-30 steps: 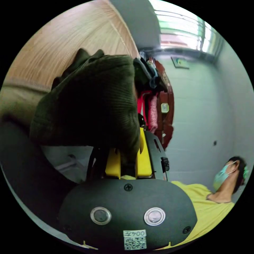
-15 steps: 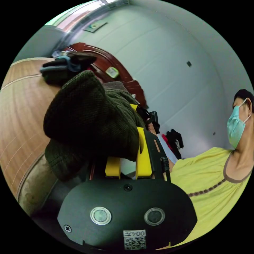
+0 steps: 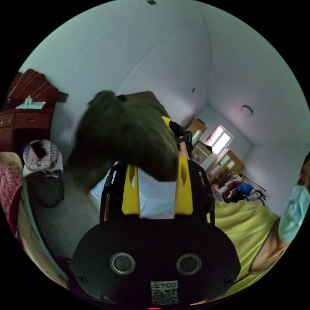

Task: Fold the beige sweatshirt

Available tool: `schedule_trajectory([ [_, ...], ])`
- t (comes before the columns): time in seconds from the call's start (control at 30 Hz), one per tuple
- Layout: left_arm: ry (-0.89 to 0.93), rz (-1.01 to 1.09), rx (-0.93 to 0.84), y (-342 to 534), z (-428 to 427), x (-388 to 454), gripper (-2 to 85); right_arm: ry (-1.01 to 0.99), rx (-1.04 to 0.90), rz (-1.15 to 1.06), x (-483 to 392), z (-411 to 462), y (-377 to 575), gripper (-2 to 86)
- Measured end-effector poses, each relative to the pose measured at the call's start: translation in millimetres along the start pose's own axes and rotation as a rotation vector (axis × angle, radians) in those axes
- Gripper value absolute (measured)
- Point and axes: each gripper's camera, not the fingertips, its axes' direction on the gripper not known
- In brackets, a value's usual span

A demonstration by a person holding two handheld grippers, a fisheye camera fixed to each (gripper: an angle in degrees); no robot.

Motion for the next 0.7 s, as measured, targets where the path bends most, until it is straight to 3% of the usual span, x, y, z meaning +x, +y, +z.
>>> schedule_trajectory([
  [0.1, 0.024, -0.119, 0.01, 26.3, 23.8, -50.5, 17.2, 0.187, 0.073, 0.273, 82.5, -47.5, 30.4, 13.7],
  [0.23, 0.012, -0.317, -0.014, 105.5, 19.1, -138.7, 15.5, 0.706, 0.01, 0.537, 163.0, -68.5, 125.5, 13.5],
  [0.4, -0.127, -0.458, 0.041, 184.5, -32.1, -199.8, 13.9, 0.969, 0.092, 0.465, 132.2, -43.8, 197.8, 9.5],
  [0.5, -0.281, -0.455, 0.076, 225.0, -64.3, -208.3, 13.3, 1.125, 0.12, 0.235, 87.6, 7.1, 216.2, 7.5],
  [0.57, -0.387, -0.471, 0.112, 261.2, -83.6, -208.4, 12.7, 1.173, 0.058, 0.05, 64.7, 69.3, 224.2, 5.8],
  [0.7, -0.503, -0.533, 0.163, 316.6, -98.7, -202.4, 11.5, 1.227, -0.236, 0.106, 102.5, 162.5, 244.2, 5.9],
])
